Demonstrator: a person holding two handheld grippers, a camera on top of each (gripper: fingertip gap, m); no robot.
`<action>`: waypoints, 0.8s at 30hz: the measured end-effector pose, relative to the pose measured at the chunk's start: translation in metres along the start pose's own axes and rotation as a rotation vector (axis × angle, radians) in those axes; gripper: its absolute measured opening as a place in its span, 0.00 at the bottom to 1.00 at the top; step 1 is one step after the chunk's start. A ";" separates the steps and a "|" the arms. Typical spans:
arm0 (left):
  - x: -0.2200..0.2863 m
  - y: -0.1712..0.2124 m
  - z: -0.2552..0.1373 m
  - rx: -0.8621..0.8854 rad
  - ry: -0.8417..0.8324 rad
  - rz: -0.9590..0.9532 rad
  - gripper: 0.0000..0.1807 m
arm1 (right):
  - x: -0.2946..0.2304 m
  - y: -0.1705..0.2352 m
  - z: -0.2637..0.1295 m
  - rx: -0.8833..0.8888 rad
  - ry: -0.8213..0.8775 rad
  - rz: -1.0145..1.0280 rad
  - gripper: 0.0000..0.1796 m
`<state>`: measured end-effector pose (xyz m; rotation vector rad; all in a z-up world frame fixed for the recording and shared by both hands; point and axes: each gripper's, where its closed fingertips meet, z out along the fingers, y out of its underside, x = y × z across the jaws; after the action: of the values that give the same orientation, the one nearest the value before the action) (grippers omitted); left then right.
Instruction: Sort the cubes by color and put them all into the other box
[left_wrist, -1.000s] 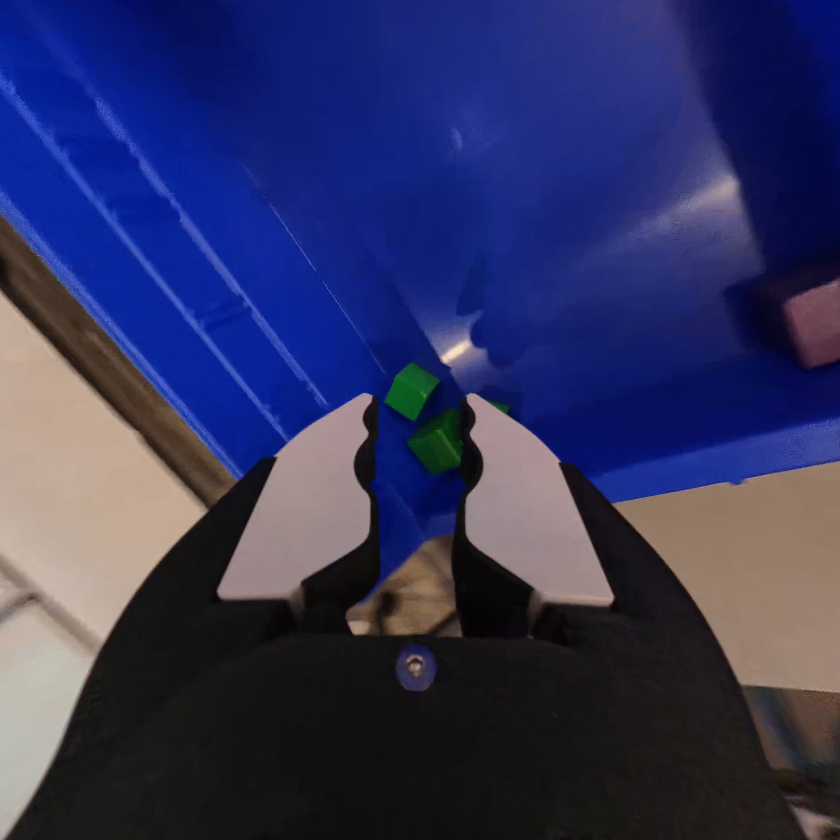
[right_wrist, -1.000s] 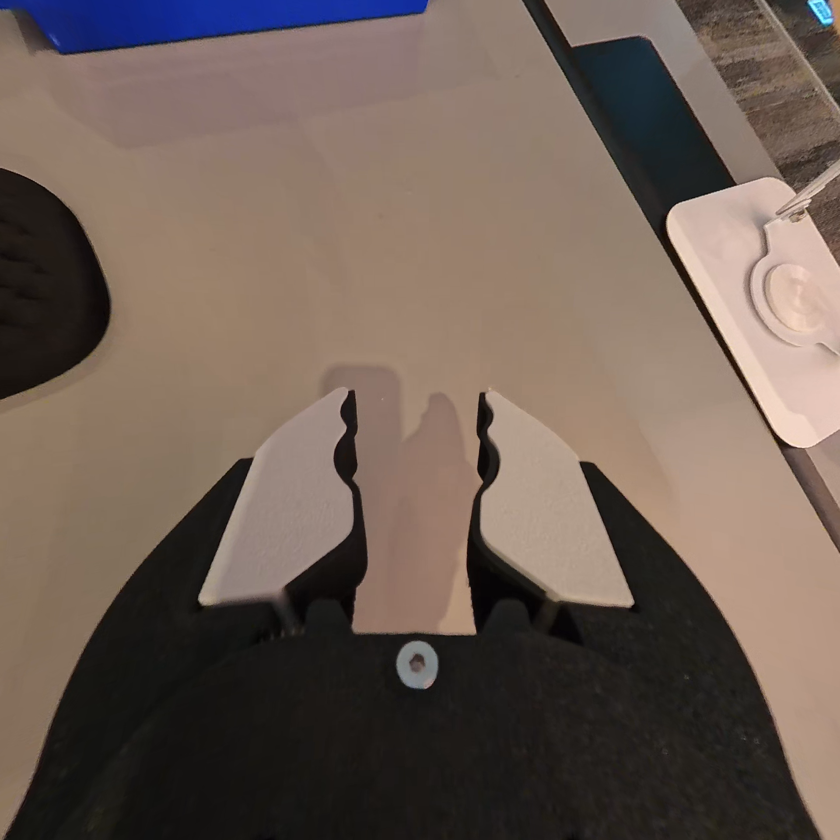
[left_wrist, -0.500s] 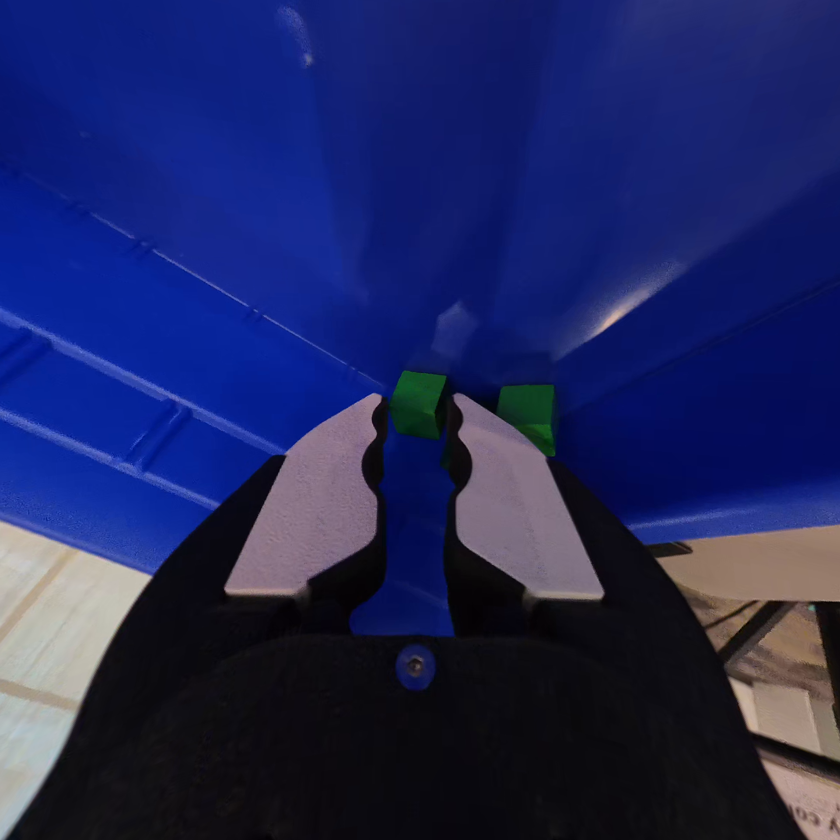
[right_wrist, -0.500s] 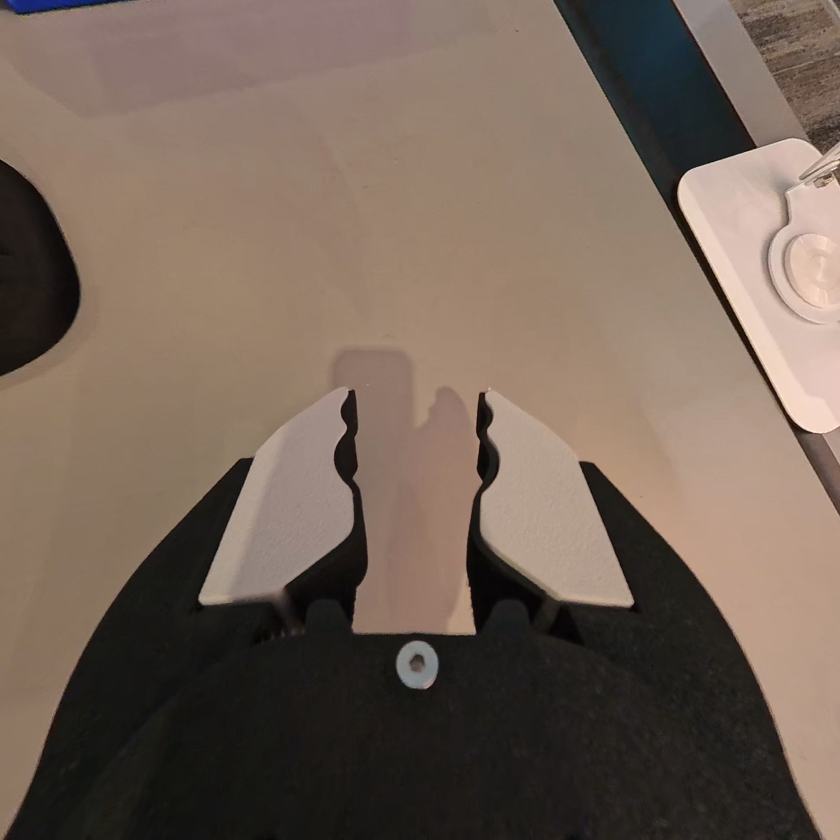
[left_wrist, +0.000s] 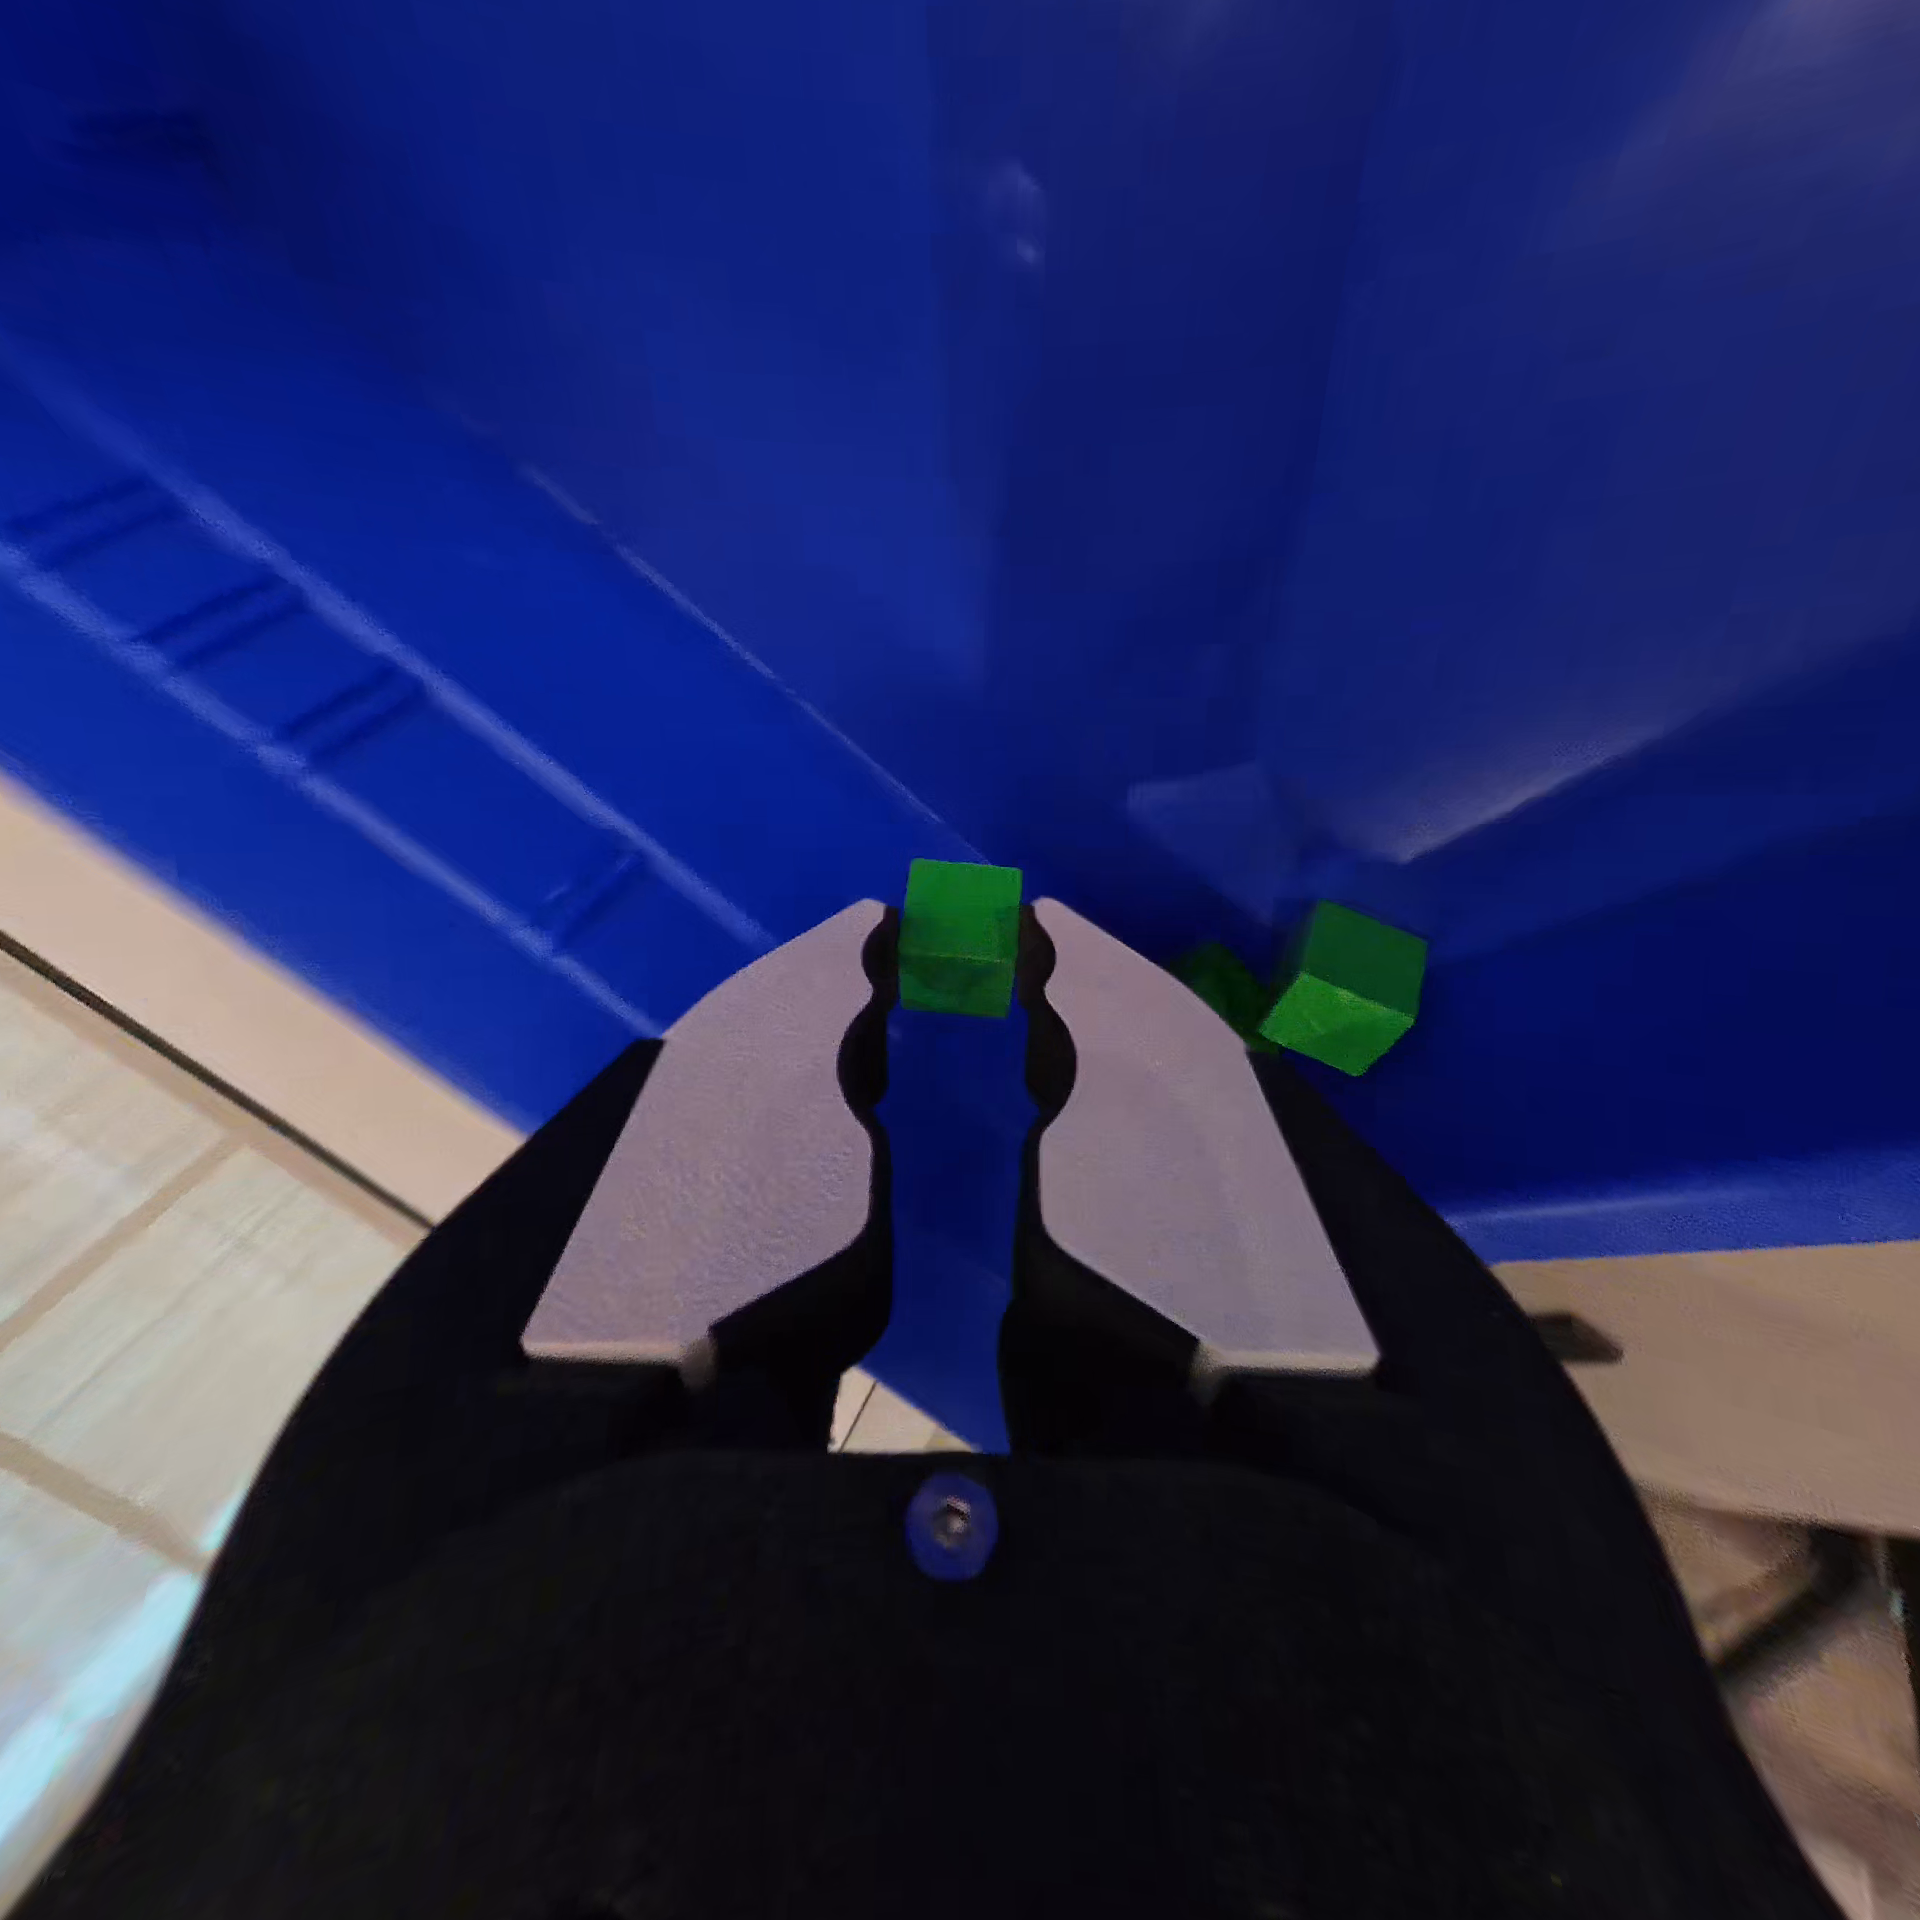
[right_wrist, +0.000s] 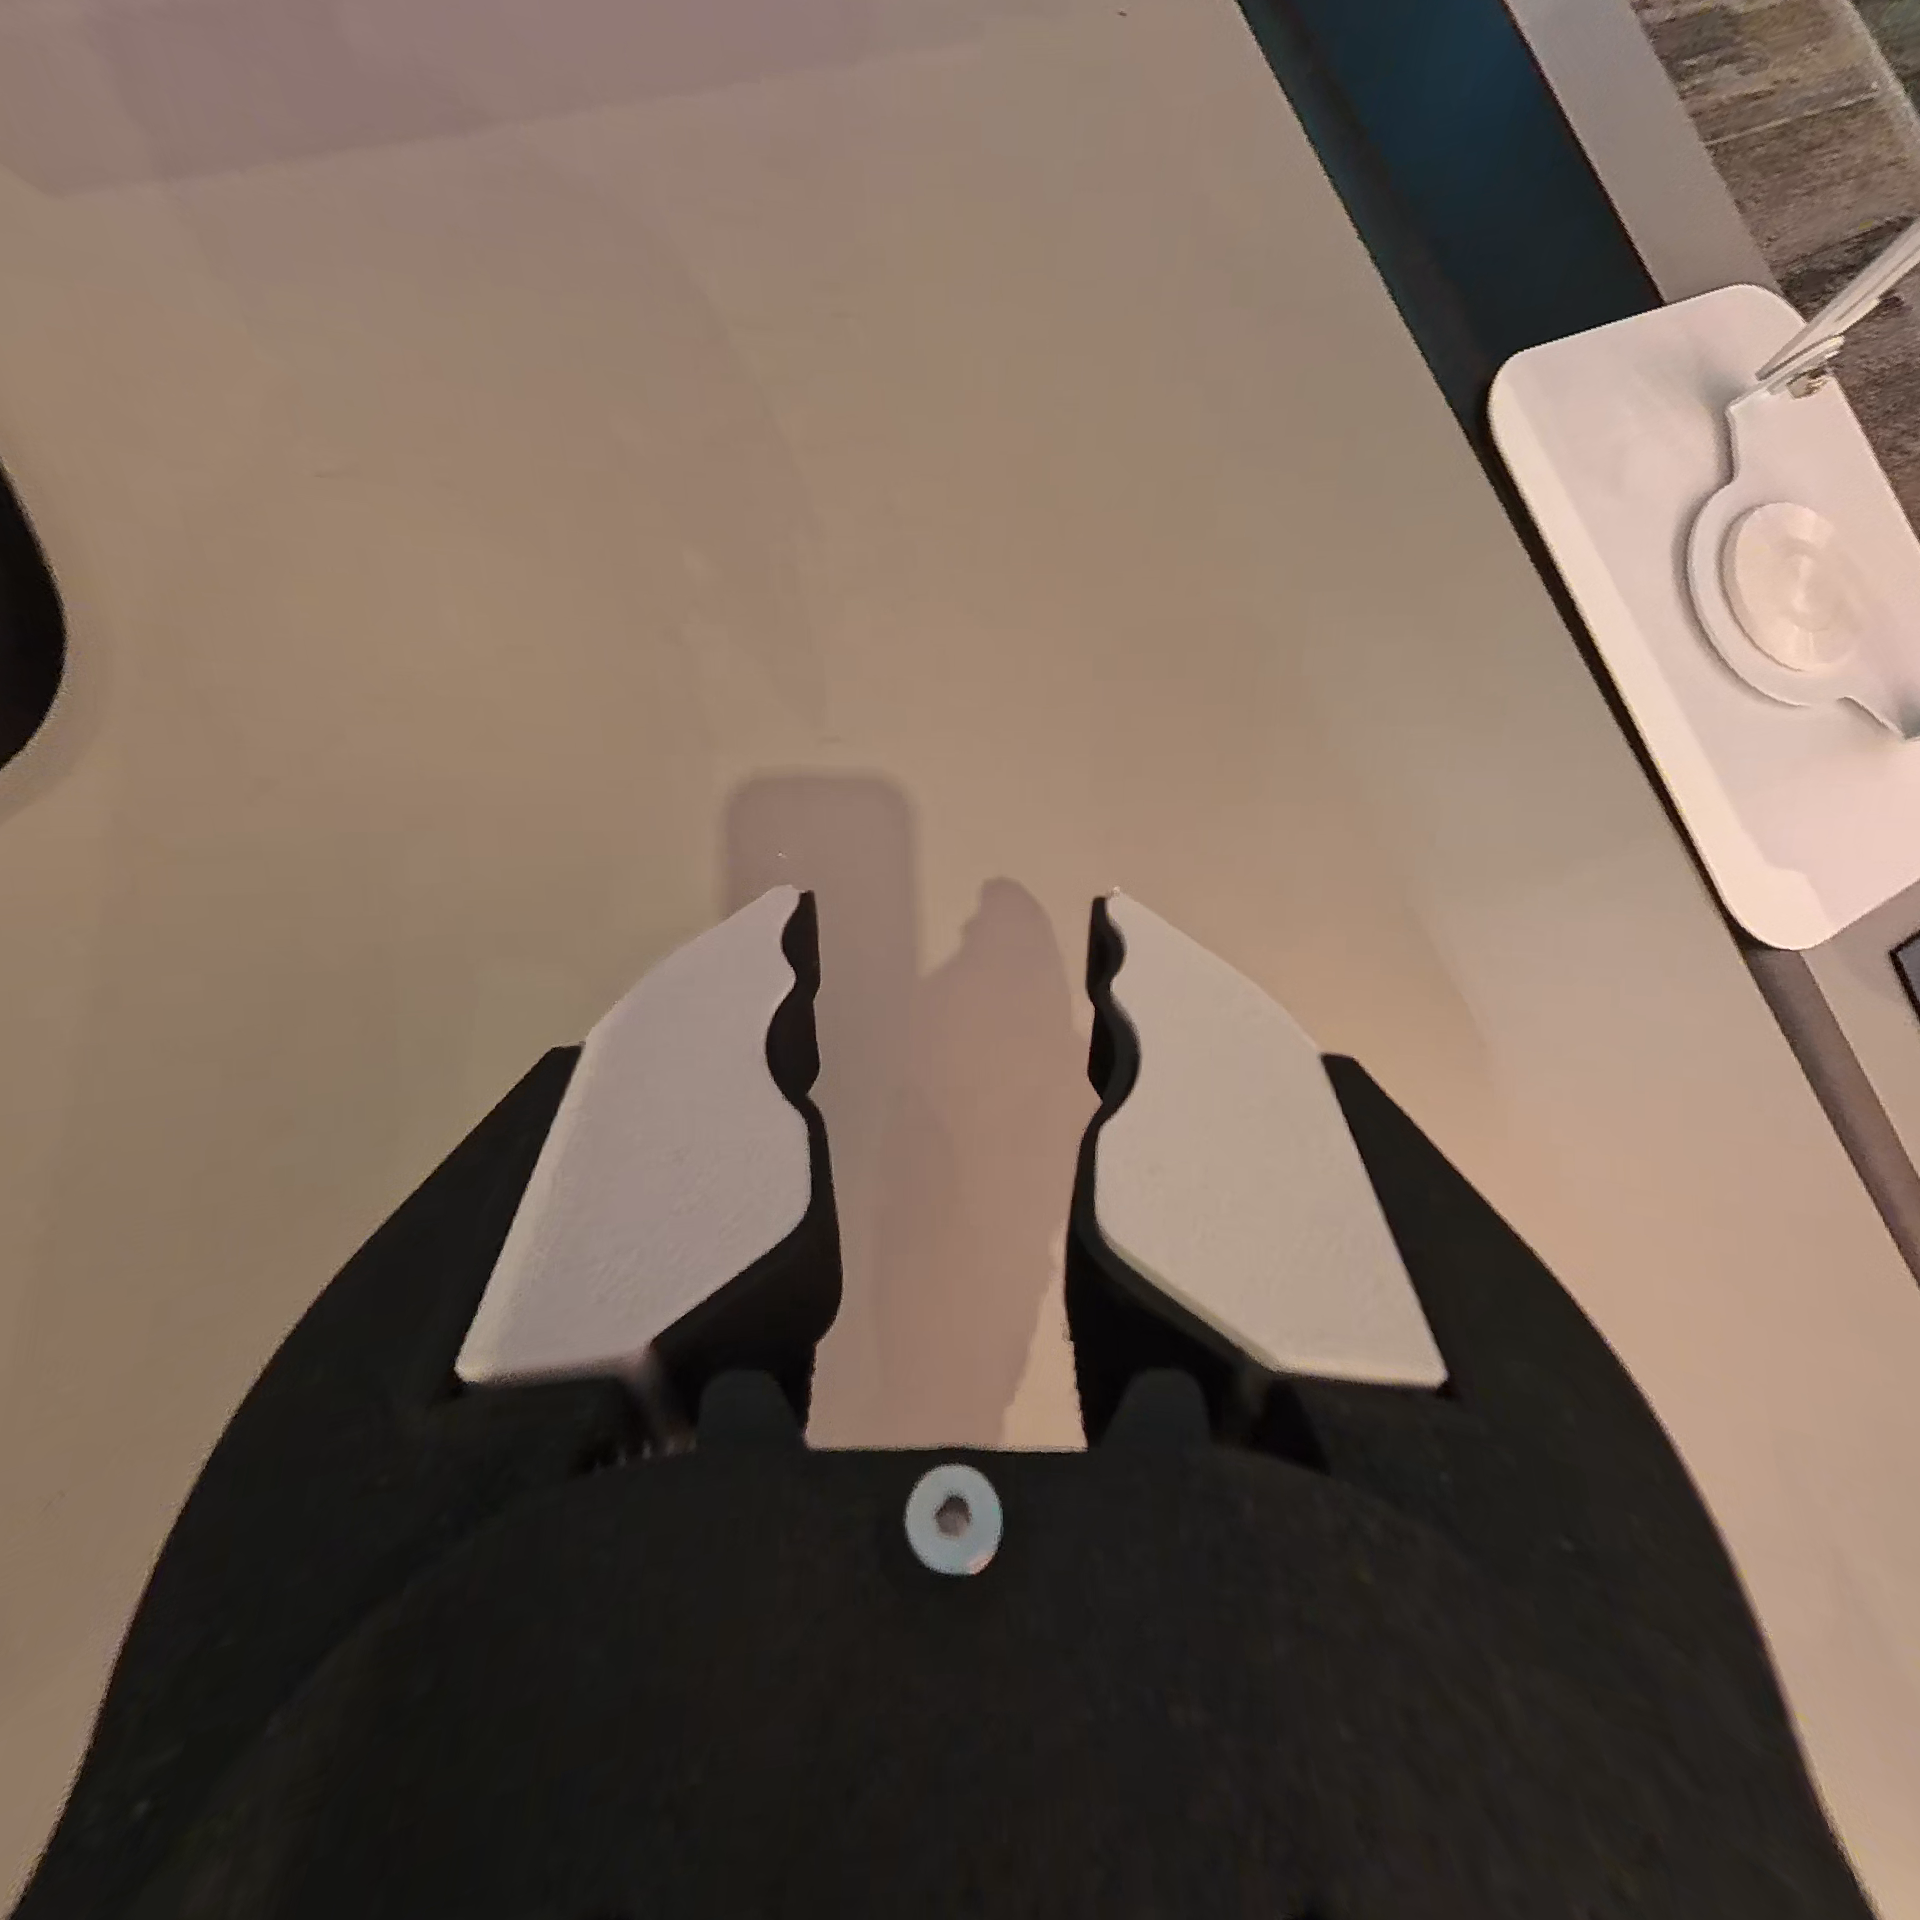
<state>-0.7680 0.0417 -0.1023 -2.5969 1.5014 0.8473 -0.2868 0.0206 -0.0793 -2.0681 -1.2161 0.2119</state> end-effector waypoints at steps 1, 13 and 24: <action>-0.006 -0.006 -0.008 0.058 -0.022 -0.045 0.12 | 0.002 0.000 -0.001 0.000 0.009 0.001 0.27; -0.008 -0.152 -0.210 1.044 -0.056 -0.350 0.12 | 0.018 -0.027 -0.033 0.138 0.132 -0.002 0.27; 0.112 -0.286 -0.338 1.485 -0.179 0.056 0.12 | 0.008 -0.073 -0.112 0.476 -0.127 0.199 0.29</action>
<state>-0.3442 0.0105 0.0653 -1.3143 1.2883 -0.1336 -0.2807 -0.0065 0.0518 -1.7694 -0.9181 0.6672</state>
